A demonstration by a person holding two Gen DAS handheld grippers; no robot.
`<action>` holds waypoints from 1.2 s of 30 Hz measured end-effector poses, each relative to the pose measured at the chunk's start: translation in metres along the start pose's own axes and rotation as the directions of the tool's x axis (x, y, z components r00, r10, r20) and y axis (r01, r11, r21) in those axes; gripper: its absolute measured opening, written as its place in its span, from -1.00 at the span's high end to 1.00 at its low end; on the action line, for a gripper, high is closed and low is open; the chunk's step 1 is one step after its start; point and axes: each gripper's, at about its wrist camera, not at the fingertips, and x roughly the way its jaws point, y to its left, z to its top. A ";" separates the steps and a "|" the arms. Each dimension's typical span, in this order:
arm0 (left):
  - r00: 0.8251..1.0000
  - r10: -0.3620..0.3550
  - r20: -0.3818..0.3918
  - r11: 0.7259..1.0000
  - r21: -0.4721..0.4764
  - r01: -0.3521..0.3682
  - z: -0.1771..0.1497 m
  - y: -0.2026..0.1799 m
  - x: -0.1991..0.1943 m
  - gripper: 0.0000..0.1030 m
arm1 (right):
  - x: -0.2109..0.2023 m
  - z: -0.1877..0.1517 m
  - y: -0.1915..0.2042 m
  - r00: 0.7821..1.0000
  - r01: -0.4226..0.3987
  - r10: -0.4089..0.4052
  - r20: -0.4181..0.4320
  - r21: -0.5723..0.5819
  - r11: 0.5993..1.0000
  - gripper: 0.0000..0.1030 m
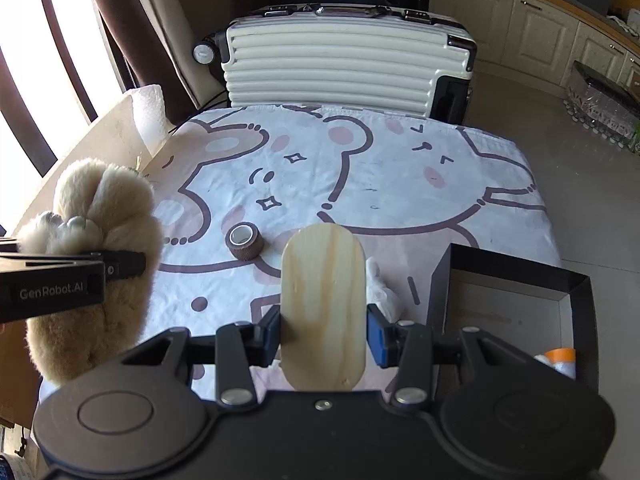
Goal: Organize objects
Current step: 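Carry the plush paw and wooden paddle toward the black box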
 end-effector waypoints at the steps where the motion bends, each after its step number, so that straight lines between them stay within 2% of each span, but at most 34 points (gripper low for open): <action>1: 1.000 0.001 0.006 1.000 -0.003 -0.001 0.000 0.001 -0.003 0.13 | -0.003 0.000 0.000 1.000 -0.004 0.004 0.011 0.001 1.000 0.13; 10: 0.999 0.020 0.031 0.999 -0.038 -0.019 -0.001 0.008 -0.017 0.13 | -0.021 0.003 0.007 0.998 -0.004 0.007 0.062 -0.038 0.999 0.13; 18: 0.999 0.023 0.039 0.998 -0.051 -0.021 -0.001 0.005 -0.019 0.13 | -0.024 0.002 0.003 0.998 0.017 -0.015 0.056 -0.042 0.999 0.13; 26: 0.999 0.003 0.042 0.998 -0.057 0.000 0.001 -0.009 -0.013 0.13 | -0.030 -0.001 -0.022 0.997 0.043 -0.041 0.065 -0.023 0.999 0.13; 36: 0.998 -0.058 0.033 0.998 -0.024 0.059 0.005 -0.053 0.000 0.13 | -0.040 -0.010 -0.066 0.995 0.078 -0.079 0.066 0.008 0.997 0.13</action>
